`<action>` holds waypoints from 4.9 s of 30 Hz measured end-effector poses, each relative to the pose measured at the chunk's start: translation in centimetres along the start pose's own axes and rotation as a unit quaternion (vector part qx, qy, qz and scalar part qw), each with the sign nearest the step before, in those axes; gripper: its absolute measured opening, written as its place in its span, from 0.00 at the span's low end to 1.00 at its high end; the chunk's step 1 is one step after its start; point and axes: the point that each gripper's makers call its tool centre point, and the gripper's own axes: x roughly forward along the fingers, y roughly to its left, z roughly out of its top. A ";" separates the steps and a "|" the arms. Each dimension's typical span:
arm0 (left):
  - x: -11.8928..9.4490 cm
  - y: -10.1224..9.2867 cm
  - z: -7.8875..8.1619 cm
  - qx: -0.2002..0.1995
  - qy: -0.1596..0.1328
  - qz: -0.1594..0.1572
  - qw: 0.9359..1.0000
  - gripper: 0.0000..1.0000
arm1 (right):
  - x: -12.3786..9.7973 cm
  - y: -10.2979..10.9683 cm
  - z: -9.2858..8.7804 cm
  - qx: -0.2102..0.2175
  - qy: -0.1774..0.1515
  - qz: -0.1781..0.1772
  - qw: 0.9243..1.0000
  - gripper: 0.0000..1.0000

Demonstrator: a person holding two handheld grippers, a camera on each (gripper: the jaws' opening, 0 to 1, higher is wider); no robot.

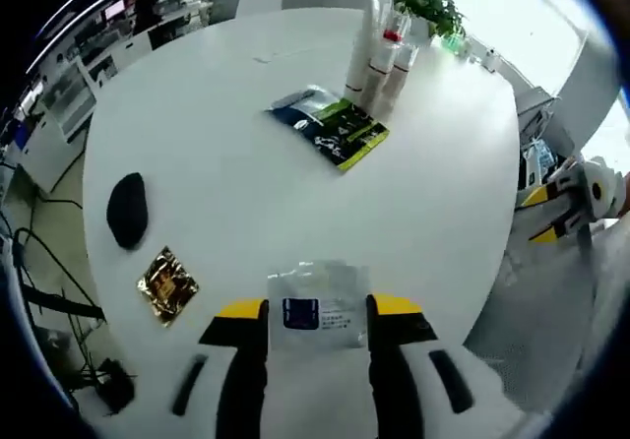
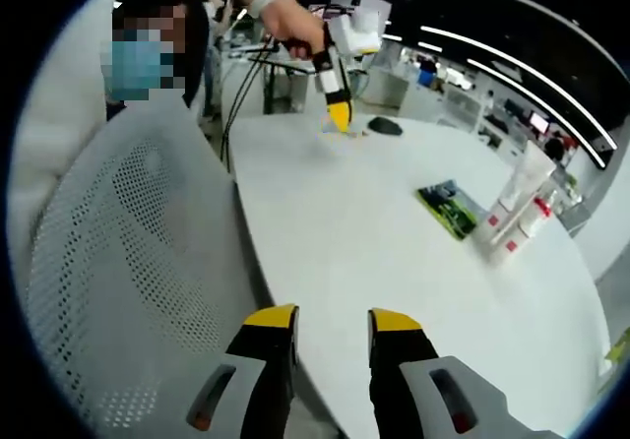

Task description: Arrange the skincare products in the storage area until every visible bottle or jar stands upright without overlapping.

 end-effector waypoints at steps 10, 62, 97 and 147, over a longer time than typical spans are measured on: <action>-3.3 -3.3 2.8 -0.048 -0.071 -0.004 0.996 0.35 | 0.0 0.2 0.1 -0.008 0.001 0.003 1.000 0.30; 0.8 -20.5 -0.7 0.179 -0.250 0.061 0.950 0.35 | 2.4 1.8 8.9 0.352 -0.035 0.180 0.918 0.03; 0.2 -25.9 -2.7 0.144 -0.191 -0.233 0.943 0.24 | -3.6 5.1 7.0 0.076 0.002 0.146 0.986 0.00; -6.0 -23.0 -0.5 -0.193 -0.233 -0.408 0.861 0.00 | -4.4 2.7 12.5 0.456 -0.232 0.201 0.835 0.00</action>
